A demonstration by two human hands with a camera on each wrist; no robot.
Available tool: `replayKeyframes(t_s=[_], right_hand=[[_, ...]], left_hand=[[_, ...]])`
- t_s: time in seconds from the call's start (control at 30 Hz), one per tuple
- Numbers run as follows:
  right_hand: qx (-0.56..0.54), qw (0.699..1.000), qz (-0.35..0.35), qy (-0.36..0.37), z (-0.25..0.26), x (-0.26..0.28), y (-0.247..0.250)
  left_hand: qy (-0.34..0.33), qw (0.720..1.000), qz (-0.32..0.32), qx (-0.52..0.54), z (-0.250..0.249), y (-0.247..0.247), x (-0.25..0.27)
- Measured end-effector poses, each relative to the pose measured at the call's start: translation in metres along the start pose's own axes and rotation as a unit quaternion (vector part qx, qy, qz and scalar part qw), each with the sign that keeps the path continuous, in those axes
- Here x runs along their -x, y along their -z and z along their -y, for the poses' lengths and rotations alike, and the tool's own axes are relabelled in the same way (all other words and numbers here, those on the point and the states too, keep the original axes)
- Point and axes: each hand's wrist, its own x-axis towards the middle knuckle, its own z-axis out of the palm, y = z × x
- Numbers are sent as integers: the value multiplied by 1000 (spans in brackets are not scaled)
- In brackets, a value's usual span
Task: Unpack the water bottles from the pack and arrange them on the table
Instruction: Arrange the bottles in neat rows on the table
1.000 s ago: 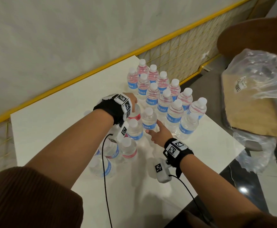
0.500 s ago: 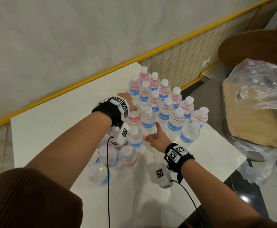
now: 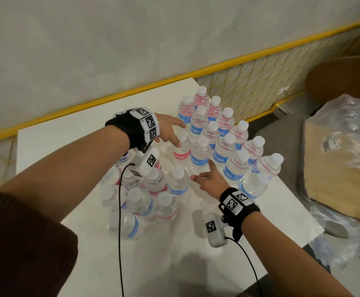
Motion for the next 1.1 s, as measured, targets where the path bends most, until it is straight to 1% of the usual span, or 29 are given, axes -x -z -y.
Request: replayKeyframes(t_s=[0.07, 0.1, 0.17, 0.27, 0.37, 0.5, 0.53, 0.6, 0.7, 0.73, 0.83, 0.97, 1.03, 1.1], right_hand=[[2, 1000, -2, 5, -1, -5, -2], [2, 1000, -1, 5, -2, -8, -3], [-1, 1000, 2, 9, -3, -14, -4], [-9, 1000, 1, 21, -3, -19, -5], [-18, 999, -1, 28, -1, -26, -6], [-13, 999, 19, 36, 7, -37, -8], [-12, 999, 25, 40, 9, -39, -8], [-16, 998, 29, 47, 12, -42, -8], [-22, 998, 29, 47, 14, -44, -8], [-24, 998, 32, 45, 15, -44, -9], [-29, 998, 42, 35, 15, -44, -13], [-11, 998, 53, 29, 19, -46, -13], [7, 998, 47, 27, 22, -46, -13], [38, 999, 25, 30, 26, -44, -11]], left_hand=[[-18, 999, 11, -39, 0, -7, -7], [-27, 998, 5, -57, 0, -10, -10], [-40, 996, -32, -76, -2, -12, -15], [-38, 993, -83, -77, -4, -6, -20], [-10, 990, -122, -71, -3, 3, -23], [42, 970, -198, -138, -3, 13, -29], [50, 965, -208, -150, -3, 16, -30], [53, 970, -193, -138, -1, 22, -31], [6, 991, -104, -81, 0, 28, -31], [-9, 992, -92, -84, 1, 28, -32], [-15, 987, -128, -98, 1, 28, -32], [-1, 975, -182, -128, 5, 27, -37], [2, 975, -188, -122, 6, 25, -37], [-9, 977, -187, -99, 5, 24, -35]])
